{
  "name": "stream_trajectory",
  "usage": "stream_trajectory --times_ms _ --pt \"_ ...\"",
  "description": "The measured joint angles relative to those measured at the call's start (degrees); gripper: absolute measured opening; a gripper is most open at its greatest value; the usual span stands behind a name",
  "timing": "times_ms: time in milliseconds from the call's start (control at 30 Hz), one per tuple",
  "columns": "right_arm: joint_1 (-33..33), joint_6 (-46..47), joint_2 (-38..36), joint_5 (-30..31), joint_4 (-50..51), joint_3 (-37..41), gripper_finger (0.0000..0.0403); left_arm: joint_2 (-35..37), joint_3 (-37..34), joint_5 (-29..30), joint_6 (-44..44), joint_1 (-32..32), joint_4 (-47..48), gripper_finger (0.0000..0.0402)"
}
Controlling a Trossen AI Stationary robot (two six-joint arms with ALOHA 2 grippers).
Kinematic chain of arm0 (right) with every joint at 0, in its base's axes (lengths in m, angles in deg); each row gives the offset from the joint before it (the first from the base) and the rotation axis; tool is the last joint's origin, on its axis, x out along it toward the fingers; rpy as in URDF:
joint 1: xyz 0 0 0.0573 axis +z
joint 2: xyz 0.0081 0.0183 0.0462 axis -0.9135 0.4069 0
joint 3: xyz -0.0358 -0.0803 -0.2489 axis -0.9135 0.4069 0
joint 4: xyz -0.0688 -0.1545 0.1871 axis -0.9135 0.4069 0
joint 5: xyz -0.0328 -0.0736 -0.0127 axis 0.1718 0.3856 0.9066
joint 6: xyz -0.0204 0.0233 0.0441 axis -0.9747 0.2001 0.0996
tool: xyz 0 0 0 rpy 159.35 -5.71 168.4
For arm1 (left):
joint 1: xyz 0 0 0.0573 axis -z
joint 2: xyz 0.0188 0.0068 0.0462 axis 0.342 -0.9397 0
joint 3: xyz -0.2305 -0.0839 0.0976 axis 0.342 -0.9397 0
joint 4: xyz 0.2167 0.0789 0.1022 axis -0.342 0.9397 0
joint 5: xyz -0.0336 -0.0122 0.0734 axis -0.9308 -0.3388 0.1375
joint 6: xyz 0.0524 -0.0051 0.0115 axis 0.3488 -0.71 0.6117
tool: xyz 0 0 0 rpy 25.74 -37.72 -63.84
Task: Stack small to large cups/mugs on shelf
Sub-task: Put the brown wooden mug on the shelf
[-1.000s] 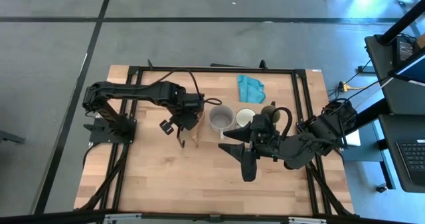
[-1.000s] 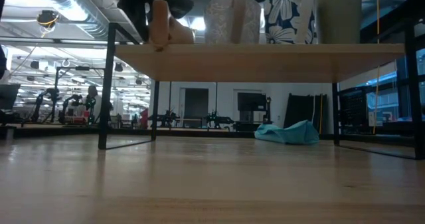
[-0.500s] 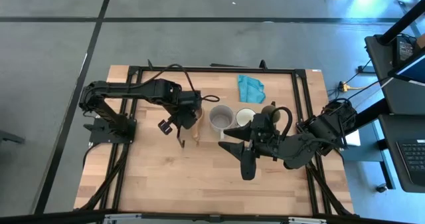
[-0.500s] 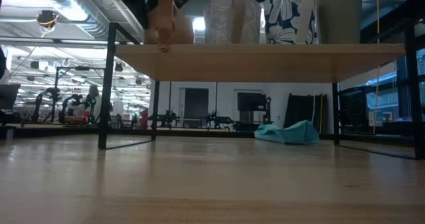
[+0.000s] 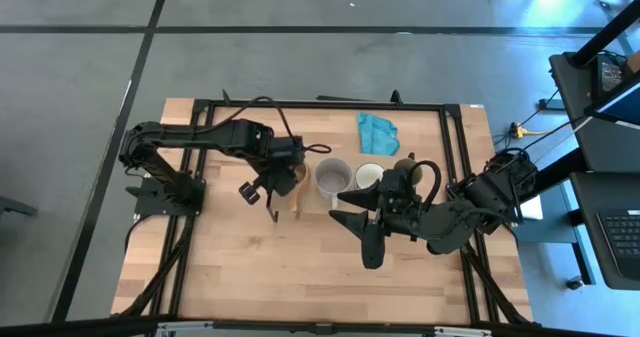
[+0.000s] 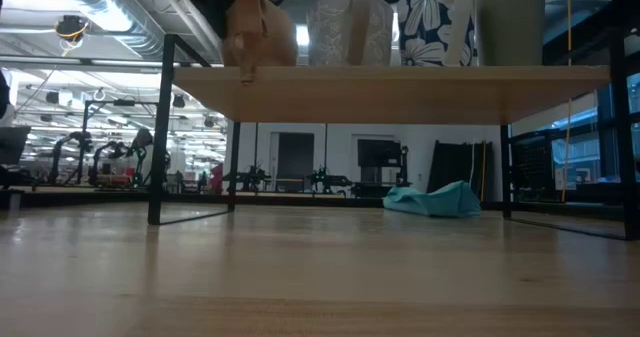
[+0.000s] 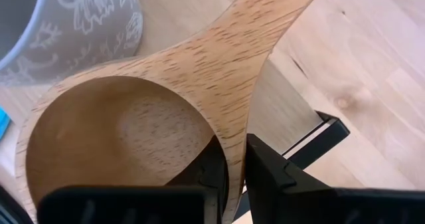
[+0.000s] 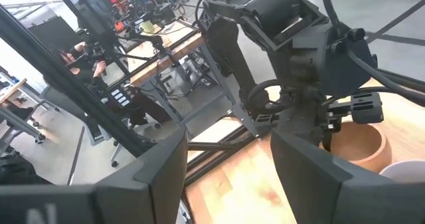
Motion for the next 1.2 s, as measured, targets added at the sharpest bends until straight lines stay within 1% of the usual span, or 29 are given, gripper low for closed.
stream_trajectory --times_ms 400,500,600,833,1200 --pt "0.02 0.0 -0.24 0.0 0.0 0.0 0.0218 0.02 0.0 -0.16 -0.35 0.28 -0.16 0.0038" --pt "0.02 0.0 -0.24 0.0 0.0 0.0 0.0218 0.02 0.0 -2.23 -0.84 0.28 -0.18 0.0046" --pt "0.02 0.0 -0.24 0.0 0.0 0.0 0.0218 0.04 0.0 -2.73 -1.71 0.3 -0.2 0.0052" --pt "0.02 0.0 -0.3 0.0 0.0 0.0 0.0218 0.09 -0.85 -2.73 -2.66 0.3 -0.61 0.0053" --pt "0.02 0.02 -0.33 0.0 0.0 0.0 0.0218 0.11 -3.98 -1.73 -3.33 0.42 -1.76 0.008"
